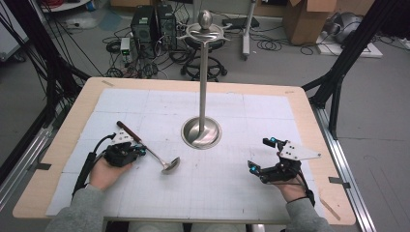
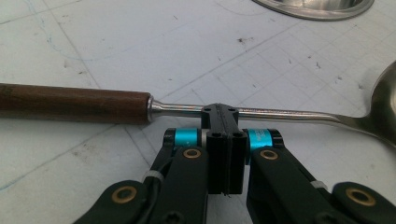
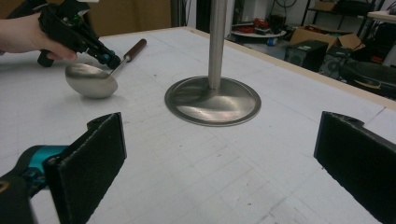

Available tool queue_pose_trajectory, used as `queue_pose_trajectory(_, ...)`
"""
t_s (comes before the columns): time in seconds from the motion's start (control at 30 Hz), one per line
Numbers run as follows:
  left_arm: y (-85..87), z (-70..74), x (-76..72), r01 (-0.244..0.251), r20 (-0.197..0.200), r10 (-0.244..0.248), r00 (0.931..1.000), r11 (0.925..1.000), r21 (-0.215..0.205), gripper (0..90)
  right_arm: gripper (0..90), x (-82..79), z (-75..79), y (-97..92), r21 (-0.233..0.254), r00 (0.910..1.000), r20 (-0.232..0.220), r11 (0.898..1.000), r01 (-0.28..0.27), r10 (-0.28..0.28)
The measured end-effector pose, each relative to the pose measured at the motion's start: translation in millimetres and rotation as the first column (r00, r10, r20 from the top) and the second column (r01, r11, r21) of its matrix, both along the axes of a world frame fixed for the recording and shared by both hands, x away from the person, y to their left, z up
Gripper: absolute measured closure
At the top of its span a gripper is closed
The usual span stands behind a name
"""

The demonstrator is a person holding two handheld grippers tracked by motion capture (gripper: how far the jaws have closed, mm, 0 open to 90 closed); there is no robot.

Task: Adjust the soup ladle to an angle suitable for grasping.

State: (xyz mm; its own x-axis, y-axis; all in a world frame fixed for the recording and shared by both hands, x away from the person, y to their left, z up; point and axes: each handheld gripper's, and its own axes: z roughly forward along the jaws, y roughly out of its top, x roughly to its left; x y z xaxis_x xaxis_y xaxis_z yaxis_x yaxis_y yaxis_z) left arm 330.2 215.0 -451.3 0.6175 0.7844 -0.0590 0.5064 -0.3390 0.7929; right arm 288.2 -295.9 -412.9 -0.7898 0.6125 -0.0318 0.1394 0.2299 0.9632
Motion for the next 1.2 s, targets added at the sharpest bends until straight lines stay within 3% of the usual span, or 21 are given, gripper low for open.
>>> queue_pose_trajectory(0.1, -2.3, 1.8, -2.2, 0.023, 0.01, -0.023, 0.9997, 0.9997, -0.007, 89.7, 1.2, -0.3, 0.3, 0.1, 0.002, 1.0, 0.001, 1.0, -0.002, 0.002)
queue_pose_trajectory(0.2, -7.1, 6.3, -4.0, 0.044, 0.027, -0.043, 0.9987, 0.9982, -0.041, 89.7, 1.2, -0.3, 0.3, 0.4, 0.002, 1.0, 0.005, 1.0, -0.003, 0.003)
queue_pose_trajectory(0.33, -19.5, 9.9, -3.3, 0.057, 0.016, -0.056, 0.9983, 0.9958, -0.072, 89.7, 1.2, -0.6, 0.4, 0.8, 0.001, 1.0, -0.002, 1.0, -0.004, 0.004)
queue_pose_trajectory(0.47, -35.8, 8.8, -1.6, 0.101, 0.008, -0.101, 0.9948, 0.9938, -0.045, 89.7, 1.2, -0.6, 0.4, 0.8, 0.002, 1.0, -0.002, 1.0, -0.005, 0.005)
queue_pose_trajectory(0.63, -52.7, 1.6, 2.7, 0.124, -0.017, -0.125, 0.9921, 0.9921, -0.014, 89.7, 1.2, -0.8, 0.7, 0.6, 0.004, 1.0, 0.001, 1.0, -0.005, 0.005)
queue_pose_trajectory(0.7, -55.9, 0.3, 1.7, 0.134, -0.007, -0.134, 0.991, 0.991, 0.005, 89.7, 1.2, -0.7, 0.7, 0.6, 0.005, 1.0, 0.002, 1.0, -0.007, 0.007)
queue_pose_trajectory(0.83, -54.1, -0.3, 1.8, 0.137, -0.017, -0.137, 0.9905, 0.9906, -0.011, 89.7, 1.2, -1.0, 0.6, 1.0, 0.006, 0.9999, -0.005, 1.0, -0.009, 0.009)
queue_pose_trajectory(1.03, -55.4, -0.2, -0.4, 0.145, -0.003, -0.145, 0.9894, 0.9893, 0.009, 89.8, 1.2, -1.0, 0.7, 1.4, -0.002, 0.9999, -0.002, 1.0, -0.014, 0.014)
queue_pose_trajectory(1.2, -53.4, 0.3, -0.8, 0.136, -0.046, -0.138, 0.9894, 0.9903, -0.027, 89.8, 1.2, -1.2, 0.7, 1.4, -0.001, 0.9999, -0.001, 1.0, -0.014, 0.014)
